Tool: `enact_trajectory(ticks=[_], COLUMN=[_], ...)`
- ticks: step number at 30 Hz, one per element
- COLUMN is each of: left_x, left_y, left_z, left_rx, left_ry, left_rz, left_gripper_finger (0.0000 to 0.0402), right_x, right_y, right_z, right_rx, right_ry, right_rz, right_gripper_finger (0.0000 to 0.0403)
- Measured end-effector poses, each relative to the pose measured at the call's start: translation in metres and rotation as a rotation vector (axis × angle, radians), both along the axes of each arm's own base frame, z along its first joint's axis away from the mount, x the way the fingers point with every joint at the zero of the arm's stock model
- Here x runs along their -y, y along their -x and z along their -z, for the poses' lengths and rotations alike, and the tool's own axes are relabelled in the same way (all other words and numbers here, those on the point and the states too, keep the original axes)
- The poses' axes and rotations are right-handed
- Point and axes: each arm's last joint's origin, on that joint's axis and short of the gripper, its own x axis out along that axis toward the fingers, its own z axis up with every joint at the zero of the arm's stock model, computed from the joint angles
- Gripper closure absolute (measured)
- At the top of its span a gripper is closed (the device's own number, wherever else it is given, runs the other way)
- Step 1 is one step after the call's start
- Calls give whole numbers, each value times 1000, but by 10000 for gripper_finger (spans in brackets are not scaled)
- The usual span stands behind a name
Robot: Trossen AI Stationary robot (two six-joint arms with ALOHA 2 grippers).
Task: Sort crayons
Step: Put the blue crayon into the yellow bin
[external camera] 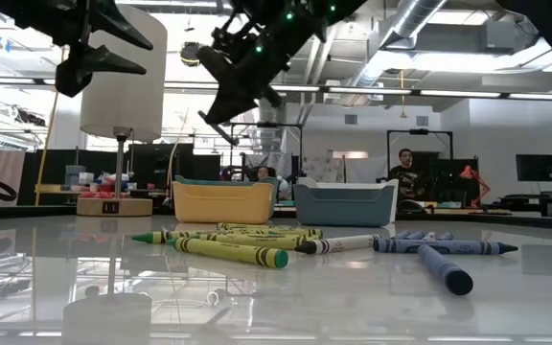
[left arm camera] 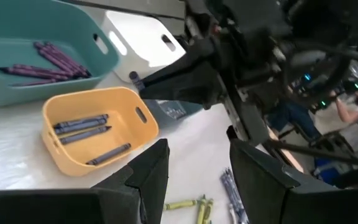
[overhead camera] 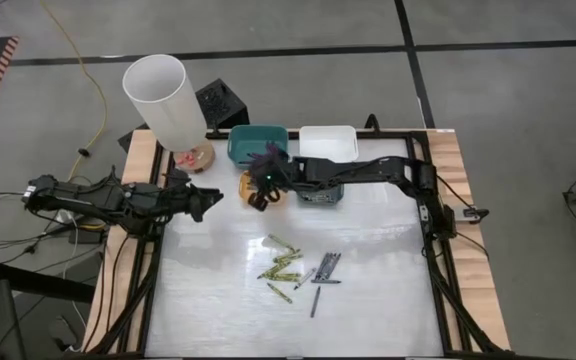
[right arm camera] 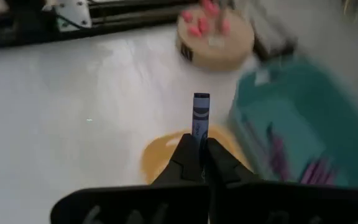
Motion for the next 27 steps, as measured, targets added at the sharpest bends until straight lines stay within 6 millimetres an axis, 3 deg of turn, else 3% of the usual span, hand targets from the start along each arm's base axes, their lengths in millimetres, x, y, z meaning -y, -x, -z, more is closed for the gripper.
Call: enact_trajectory(ticks=[5,9,15,27], left_x=[-1,-2,-3,-4], left_y=[1,1,2,3], left_z=[1,2,2,3], left_rx=[1,-1,-4,-16], left_ry=[15,23,12,4], left_rz=[-47,-80,-120,-144], left_gripper_finger=[242,242,242,242], right_x=[8,16,27,32], right_y=[0,3,8,11], right_z=[6,14,30,51], right_rx=[-69,-75,-104,-68], right_ry=[174,129,91,42], right_rz=[-136,-213,-197,-193], right_gripper_finger=[403,403,403,403])
